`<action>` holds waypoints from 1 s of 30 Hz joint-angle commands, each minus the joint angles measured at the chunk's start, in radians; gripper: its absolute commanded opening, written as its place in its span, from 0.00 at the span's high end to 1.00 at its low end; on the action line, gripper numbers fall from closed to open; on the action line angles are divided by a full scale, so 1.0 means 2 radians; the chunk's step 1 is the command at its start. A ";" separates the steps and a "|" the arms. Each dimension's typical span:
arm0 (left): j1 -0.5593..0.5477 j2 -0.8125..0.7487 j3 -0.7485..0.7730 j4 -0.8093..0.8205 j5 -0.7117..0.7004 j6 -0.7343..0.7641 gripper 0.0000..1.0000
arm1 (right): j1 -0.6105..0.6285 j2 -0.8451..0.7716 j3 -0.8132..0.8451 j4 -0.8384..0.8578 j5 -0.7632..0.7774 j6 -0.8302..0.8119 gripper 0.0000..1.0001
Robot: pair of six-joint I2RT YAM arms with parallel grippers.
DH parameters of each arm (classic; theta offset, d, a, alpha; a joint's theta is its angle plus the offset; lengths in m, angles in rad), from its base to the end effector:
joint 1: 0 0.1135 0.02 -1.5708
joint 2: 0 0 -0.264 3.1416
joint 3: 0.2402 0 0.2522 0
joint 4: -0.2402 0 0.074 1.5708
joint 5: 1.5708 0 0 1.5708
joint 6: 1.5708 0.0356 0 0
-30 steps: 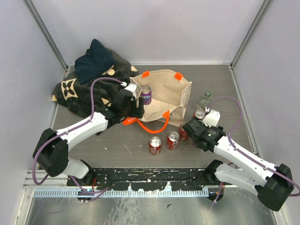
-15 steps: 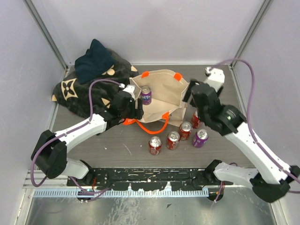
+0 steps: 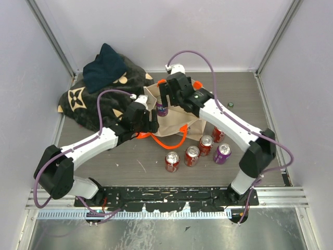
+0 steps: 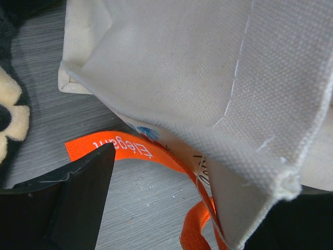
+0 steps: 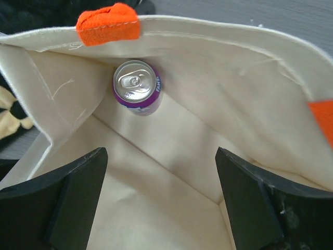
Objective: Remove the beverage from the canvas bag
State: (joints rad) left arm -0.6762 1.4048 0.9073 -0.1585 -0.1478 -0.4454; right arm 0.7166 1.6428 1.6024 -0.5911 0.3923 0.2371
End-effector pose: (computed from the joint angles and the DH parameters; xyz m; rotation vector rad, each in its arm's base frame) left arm 0.2426 -0.1879 0.2431 0.1780 2.2494 -0.4490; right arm 0.2898 0.2344 0.3638 -0.2984 2.1294 0.1207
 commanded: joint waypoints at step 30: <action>0.002 0.022 0.000 0.006 -0.017 -0.023 0.16 | -0.047 0.256 0.094 0.118 -0.161 0.000 0.24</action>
State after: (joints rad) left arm -0.6758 1.4231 0.9073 -0.1532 -0.1707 -0.4835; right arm 0.6186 2.1105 1.7767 -0.3542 0.1059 0.2211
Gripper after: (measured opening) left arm 0.835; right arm 0.801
